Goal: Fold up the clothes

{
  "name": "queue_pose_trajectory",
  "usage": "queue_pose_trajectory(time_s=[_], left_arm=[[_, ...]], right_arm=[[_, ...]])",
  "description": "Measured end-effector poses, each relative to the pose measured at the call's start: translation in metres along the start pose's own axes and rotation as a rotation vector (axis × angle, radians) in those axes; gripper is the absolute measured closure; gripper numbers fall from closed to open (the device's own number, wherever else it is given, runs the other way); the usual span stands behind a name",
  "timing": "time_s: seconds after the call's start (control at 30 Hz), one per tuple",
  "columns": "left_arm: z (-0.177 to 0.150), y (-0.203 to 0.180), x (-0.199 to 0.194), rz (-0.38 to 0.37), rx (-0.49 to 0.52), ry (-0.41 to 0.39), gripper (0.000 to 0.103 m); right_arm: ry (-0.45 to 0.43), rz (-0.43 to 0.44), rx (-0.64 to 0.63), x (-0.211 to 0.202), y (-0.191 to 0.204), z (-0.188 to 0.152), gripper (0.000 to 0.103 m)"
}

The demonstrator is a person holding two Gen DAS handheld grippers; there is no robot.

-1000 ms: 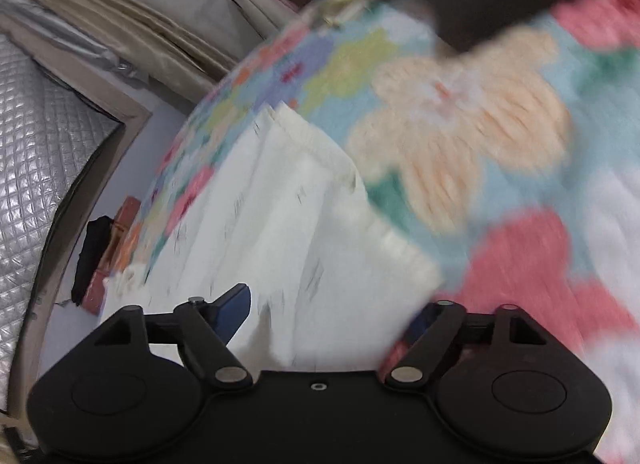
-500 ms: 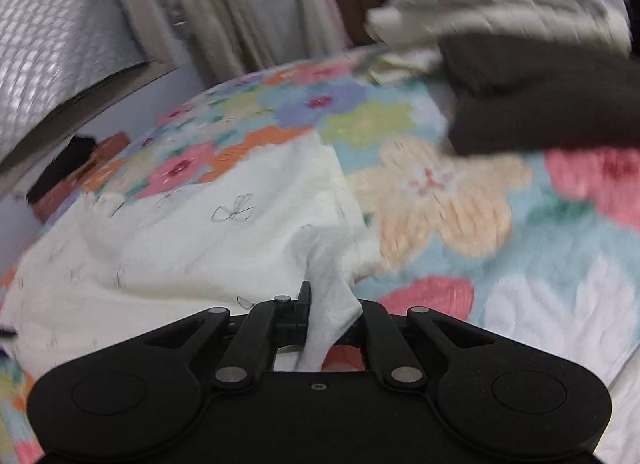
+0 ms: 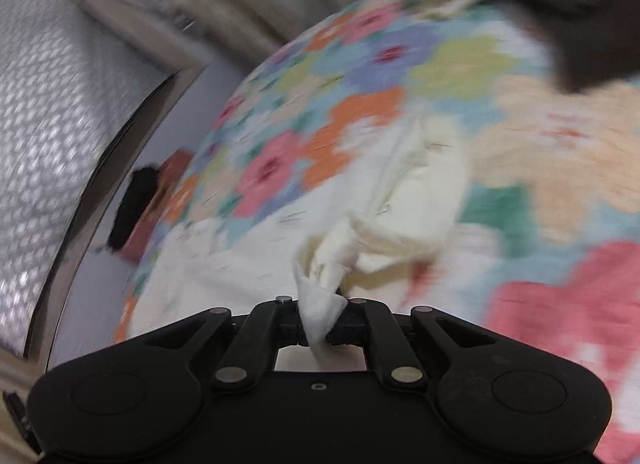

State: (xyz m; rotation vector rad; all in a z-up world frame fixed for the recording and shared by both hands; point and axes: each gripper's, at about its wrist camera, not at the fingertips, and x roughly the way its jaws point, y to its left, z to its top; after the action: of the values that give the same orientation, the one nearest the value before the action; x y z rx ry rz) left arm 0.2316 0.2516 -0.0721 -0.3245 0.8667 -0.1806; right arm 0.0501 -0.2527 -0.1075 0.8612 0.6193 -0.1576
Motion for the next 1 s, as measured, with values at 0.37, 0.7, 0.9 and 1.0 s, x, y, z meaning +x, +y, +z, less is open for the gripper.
queue_pose_trajectory(time_s=[0.37,0.7,0.9,1.0], left_arm=[[0.008,0.025,-0.004,-0.156,-0.105,-0.056,0.052],[0.0,0.037,0.027,-0.183,-0.106,0.006,0.051],[0.005,0.032,0.041,-0.187,-0.106,0.042,0.051],[0.008,0.032,0.037,-0.219,-0.121,0.025,0.05]], right_arm=[[0.184,0.311,-0.345,0.128,0.205,-0.007,0.095],[0.498,0.428,-0.603,0.225,0.309,-0.086,0.09],[0.483,0.453,-0.453,0.209,0.262,-0.064,0.05],[0.435,0.474,-0.402,0.186,0.232,-0.043,0.048]])
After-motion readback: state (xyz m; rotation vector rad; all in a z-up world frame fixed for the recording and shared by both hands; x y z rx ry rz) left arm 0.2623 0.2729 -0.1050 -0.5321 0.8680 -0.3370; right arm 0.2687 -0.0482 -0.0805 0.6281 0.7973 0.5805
